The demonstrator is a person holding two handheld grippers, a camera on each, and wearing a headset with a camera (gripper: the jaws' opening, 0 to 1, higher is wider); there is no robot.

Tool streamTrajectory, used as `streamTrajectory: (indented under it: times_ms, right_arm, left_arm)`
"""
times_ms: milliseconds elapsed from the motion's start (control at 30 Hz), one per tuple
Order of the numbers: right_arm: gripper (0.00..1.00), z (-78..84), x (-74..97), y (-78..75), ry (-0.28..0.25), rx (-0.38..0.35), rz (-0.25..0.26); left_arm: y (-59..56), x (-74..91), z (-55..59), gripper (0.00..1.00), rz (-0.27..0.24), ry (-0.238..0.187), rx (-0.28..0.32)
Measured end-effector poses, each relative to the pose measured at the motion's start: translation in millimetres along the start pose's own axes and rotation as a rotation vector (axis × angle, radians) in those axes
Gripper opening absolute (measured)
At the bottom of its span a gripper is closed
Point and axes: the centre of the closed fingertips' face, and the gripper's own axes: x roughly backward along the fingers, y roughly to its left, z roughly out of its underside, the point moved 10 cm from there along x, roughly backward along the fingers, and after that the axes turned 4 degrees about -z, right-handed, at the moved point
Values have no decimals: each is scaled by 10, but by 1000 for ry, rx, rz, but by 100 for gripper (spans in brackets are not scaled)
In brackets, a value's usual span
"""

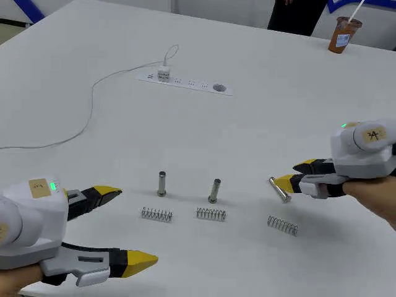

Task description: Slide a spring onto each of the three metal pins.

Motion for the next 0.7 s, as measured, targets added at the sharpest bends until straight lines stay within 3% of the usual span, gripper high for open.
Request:
streamTrajectory:
  times_ms: [700]
  right_arm:
    - [25, -36, -238, -18, 147, -35, 19]
  left_arm:
    - [-8, 4, 17, 81, -2, 3, 6]
